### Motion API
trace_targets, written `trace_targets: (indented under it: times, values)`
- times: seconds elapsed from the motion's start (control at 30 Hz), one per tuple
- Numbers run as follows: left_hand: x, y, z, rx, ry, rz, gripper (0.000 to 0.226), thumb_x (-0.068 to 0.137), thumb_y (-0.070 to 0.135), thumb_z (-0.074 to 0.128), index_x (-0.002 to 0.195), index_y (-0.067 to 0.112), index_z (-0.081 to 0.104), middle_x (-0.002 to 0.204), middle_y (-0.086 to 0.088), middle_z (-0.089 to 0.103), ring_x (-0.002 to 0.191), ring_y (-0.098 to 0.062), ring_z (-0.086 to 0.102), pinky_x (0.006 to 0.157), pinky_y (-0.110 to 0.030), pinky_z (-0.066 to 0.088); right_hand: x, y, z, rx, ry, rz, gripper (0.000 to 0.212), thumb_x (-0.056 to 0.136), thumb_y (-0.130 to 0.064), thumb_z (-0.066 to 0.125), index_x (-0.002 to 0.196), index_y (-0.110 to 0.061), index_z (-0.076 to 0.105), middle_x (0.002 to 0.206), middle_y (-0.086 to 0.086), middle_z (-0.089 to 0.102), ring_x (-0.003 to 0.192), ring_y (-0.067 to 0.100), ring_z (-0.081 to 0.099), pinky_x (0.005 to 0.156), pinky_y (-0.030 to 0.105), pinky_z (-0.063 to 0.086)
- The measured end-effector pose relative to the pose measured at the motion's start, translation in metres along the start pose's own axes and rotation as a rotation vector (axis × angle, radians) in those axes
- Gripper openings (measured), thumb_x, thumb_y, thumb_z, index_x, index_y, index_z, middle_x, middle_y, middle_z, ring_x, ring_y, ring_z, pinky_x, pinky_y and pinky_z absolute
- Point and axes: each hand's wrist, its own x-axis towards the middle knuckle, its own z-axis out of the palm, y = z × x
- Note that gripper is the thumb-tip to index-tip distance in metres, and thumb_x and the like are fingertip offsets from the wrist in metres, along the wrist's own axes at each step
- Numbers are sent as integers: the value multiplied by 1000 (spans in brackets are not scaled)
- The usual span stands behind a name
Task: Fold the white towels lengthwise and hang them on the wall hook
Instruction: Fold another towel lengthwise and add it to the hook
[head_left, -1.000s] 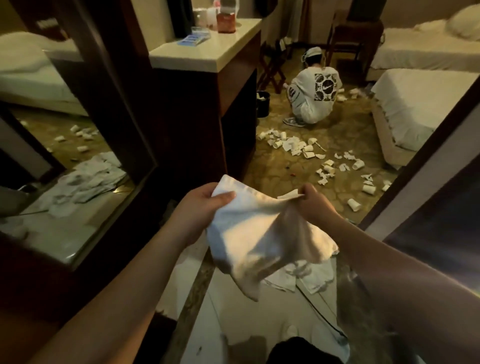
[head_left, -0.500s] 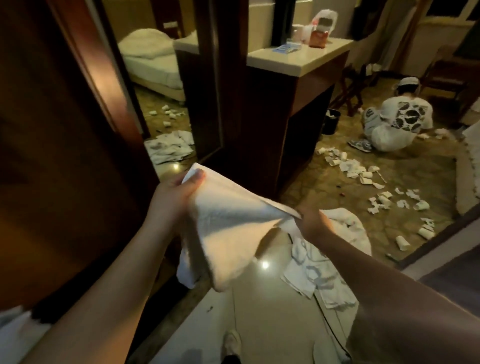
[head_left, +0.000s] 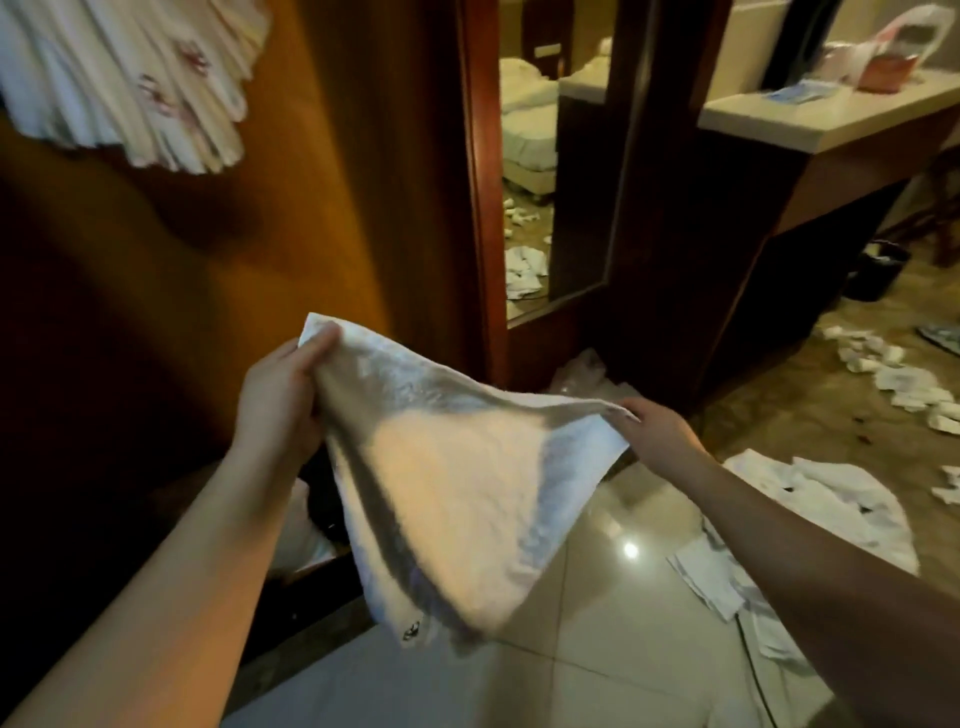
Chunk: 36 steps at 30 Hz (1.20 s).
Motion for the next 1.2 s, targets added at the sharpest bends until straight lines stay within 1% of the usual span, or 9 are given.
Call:
trace_targets:
  times: [0.13,0.27,0.4,0.5,0.63,0.73,0.83,0.97,1.2]
  values:
    - [-5,-3,-55,-76,142,-51,23,87,26,74,96,5,74,86,-7,76,80,-22,74,71,-31,59,-24,-64,21,53,-48,-49,35,104,-42,43,133,-29,57,105,-5,64,74,8,57,64,18,43]
    - [-13,-17,-107,-174,240,-112,24,87,27,74,97,4,73,93,-10,77,80,-21,75,70,-33,59,-67,-121,56,336,-167,-98,25,104,-35,44,121,-38,63,88,-9,64,63,10,59,59,23,48]
    - [-31,-32,-146,-193,172,-117,25,91,29,70,100,6,73,97,-13,77,86,-25,74,84,-42,60,-109,-175,92,518,-232,-72,27,100,-33,48,94,-36,74,97,-3,59,79,21,59,66,30,49]
    - [-53,-36,-175,-171,134,-76,27,96,31,64,106,7,72,105,-17,75,93,-29,73,89,-46,58,-145,-216,109,614,-314,-99,31,95,-22,46,90,-25,77,80,8,54,73,27,50,60,30,41]
    - [-82,-35,-201,14,74,-8,31,98,44,57,95,20,76,96,-7,77,95,-31,73,91,-54,55,-191,-264,114,548,-445,-256,40,96,-2,42,95,-26,73,62,-12,62,64,16,47,61,23,41]
    - [-96,-30,-214,20,-26,-8,35,99,48,54,98,21,75,97,-5,77,98,-28,73,96,-53,53,-218,-296,122,365,-421,-433,27,98,-12,55,100,-37,66,78,-20,71,66,1,57,66,11,45]
    - [-105,-21,-227,-25,-173,30,31,101,36,48,105,18,73,96,-4,78,93,-20,73,89,-39,56,-236,-324,135,385,-320,-527,18,94,-19,64,96,-37,65,91,-21,72,85,-4,68,77,8,48]
    - [-108,-14,-245,-93,-304,55,35,96,37,49,110,16,73,104,-7,76,100,-20,72,86,-32,53,-244,-349,146,343,-131,-592,14,93,-27,65,92,-41,65,85,-20,71,84,-5,67,76,10,50]
    - [-102,-7,-268,-222,-404,120,31,99,34,49,105,17,74,92,-6,73,88,-16,68,77,-27,52,-258,-383,155,490,-180,-585,6,94,-23,64,96,-26,68,80,-13,74,72,2,70,69,12,52]
